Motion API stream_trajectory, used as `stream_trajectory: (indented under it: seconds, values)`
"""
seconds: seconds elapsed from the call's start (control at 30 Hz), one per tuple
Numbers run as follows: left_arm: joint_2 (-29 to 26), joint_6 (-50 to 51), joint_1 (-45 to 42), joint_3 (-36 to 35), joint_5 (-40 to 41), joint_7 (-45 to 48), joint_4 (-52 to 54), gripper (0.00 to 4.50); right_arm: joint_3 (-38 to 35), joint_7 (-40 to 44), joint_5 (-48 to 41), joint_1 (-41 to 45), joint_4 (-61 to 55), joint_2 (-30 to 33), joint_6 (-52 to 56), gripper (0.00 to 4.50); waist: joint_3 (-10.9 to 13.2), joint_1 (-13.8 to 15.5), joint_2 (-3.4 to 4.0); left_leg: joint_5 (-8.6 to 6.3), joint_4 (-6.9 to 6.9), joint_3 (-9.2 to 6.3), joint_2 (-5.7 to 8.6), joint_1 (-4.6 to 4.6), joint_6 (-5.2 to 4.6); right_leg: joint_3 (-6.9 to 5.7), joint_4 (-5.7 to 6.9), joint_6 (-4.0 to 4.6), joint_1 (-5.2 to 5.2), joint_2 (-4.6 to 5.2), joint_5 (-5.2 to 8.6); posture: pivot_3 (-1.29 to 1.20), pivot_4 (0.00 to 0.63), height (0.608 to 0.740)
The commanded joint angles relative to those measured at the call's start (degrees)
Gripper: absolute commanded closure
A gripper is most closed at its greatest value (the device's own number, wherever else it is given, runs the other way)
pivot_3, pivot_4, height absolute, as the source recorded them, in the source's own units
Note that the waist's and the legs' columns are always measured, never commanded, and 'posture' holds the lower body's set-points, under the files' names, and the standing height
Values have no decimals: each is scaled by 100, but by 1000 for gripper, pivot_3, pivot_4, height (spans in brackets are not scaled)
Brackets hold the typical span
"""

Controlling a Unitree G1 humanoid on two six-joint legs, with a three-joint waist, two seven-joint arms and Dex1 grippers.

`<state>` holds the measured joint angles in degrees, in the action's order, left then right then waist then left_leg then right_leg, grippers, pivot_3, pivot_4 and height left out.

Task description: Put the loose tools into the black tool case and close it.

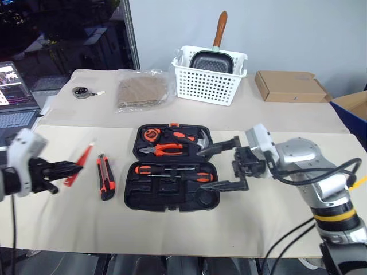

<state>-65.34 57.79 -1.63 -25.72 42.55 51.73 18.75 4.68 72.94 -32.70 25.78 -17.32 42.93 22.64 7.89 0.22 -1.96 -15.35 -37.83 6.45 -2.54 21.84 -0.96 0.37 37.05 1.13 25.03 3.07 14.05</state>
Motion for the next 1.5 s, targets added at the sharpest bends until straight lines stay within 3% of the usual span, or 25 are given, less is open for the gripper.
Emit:
stream_trajectory:
  seconds: [0.03,0.27,0.57,0.73,1.13,1.5]
  values:
    - [0,-202,-589,834,-47,62,541,4090,-710,195,-98,-363,-103,412,-249,0,0,-1,0,0,0,1,-1,-1,0,6,1,0,0,-11,0,0,150,740]
    - [216,-740,-1600,2184,-539,306,582,4090,-1454,338,-63,-1384,165,856,-500,0,0,-45,1,1,-2,3,-16,-12,0,45,1,0,-3,-72,-5,0,150,740]
    - [103,-1897,-2214,3546,-1780,1275,-8,4090,-1627,617,-74,-1533,567,818,-896,0,0,-77,2,1,-7,6,-6,-34,-1,54,-2,-9,-23,-70,-8,0,150,740]
    - [456,-2840,-2895,4331,-2680,1807,-759,4090,-1614,570,-152,-1664,317,771,-931,0,0,-18,3,2,-9,5,1,-34,-1,49,-2,-9,-26,-70,-8,0,150,740]
    - [1500,-3787,-3792,5249,-3812,2544,-1839,4090,-1645,593,-182,-1756,244,699,-1043,0,-1,30,4,-15,-58,2,2,-35,-31,47,-8,-27,-58,-71,-7,0,150,740]
    - [1691,-3150,-3851,5389,-4250,2738,-1574,4090,-1715,545,-214,-1879,234,710,-1118,0,-5,37,11,-17,-59,0,-6,-58,-35,49,-5,-32,-82,-69,-8,0,150,740]
